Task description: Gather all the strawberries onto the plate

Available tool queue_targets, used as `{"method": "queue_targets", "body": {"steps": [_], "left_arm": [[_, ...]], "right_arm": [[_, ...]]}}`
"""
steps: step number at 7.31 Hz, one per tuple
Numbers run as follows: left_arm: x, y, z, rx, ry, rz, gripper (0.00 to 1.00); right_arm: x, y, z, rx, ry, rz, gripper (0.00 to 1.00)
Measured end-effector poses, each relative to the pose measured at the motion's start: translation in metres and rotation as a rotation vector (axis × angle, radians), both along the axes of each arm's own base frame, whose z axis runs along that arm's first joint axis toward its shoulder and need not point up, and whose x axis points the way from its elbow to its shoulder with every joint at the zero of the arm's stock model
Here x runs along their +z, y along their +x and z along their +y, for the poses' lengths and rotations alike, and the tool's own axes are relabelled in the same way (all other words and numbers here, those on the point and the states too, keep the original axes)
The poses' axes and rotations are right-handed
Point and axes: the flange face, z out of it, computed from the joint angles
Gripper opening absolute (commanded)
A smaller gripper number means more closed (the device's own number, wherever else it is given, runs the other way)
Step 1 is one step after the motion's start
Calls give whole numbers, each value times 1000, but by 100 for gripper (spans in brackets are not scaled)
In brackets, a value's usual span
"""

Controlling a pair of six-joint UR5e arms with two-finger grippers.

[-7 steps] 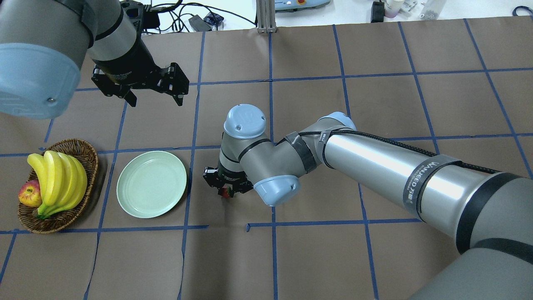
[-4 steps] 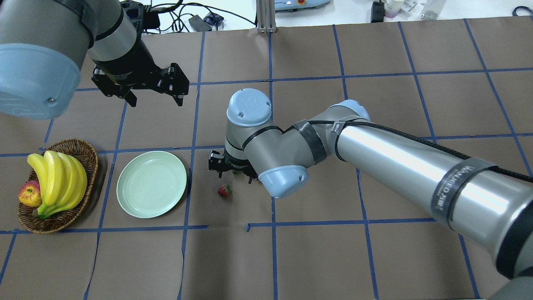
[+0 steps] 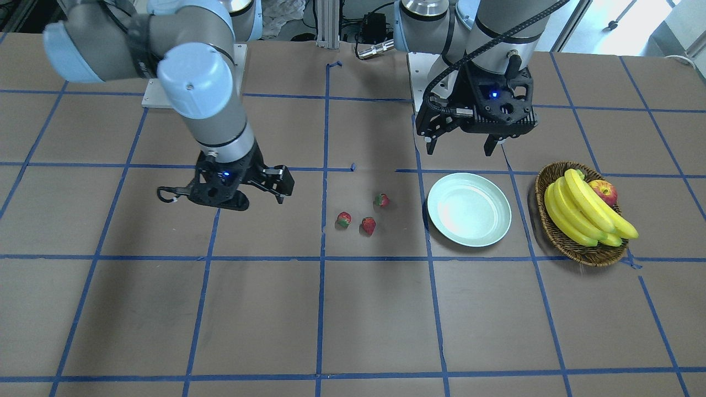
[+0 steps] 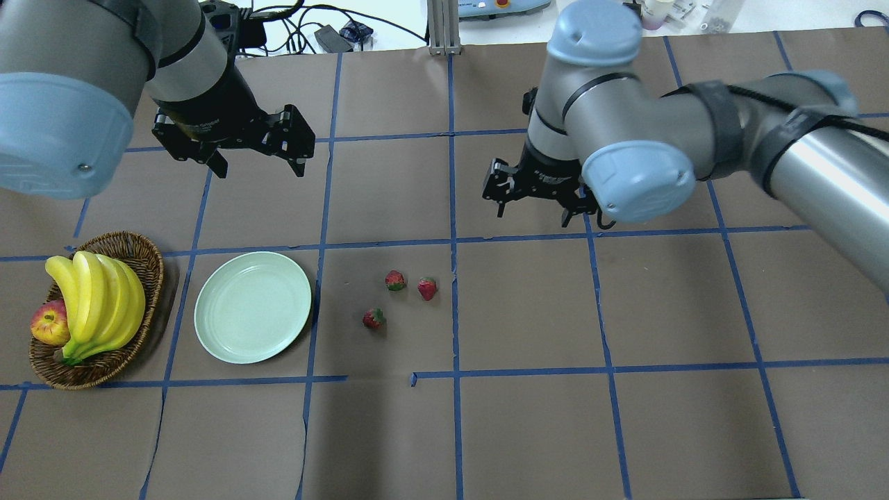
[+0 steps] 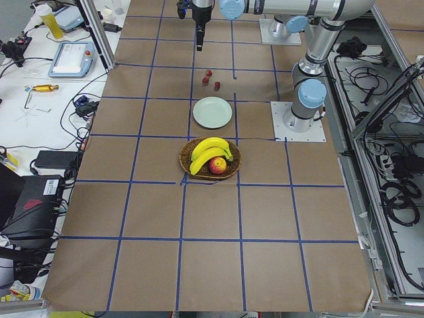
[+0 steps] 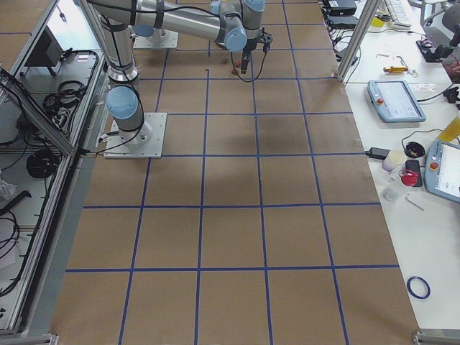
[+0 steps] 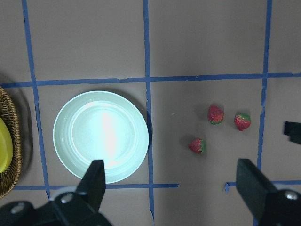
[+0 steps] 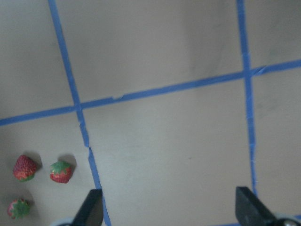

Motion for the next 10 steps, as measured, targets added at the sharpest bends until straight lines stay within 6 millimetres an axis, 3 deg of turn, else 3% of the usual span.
{"method": "queue_targets", "body": {"steps": [2,4,5,8,9,10], "left_arm": [[1,0,0,1,-3,0,100],[0,0,-1,2,-2,0,100],[0,0,-1,2,-1,0,100],[2,0,-1,3,-7,1,100],[3,0,-1,3,-9,1,100],[4,0,-1,3,-10,1,100]], "right_arm": [[77,-59,-19,88,1,45,100],[120,-90,-12,304,-23,148,100],[125,-92,-8,301,-24,166,100],[137,-73,-22,-14,-187,20,100],[140,-70,-22,10,-208,7,100],[140,-70,-19,142,-200,16,100]]}}
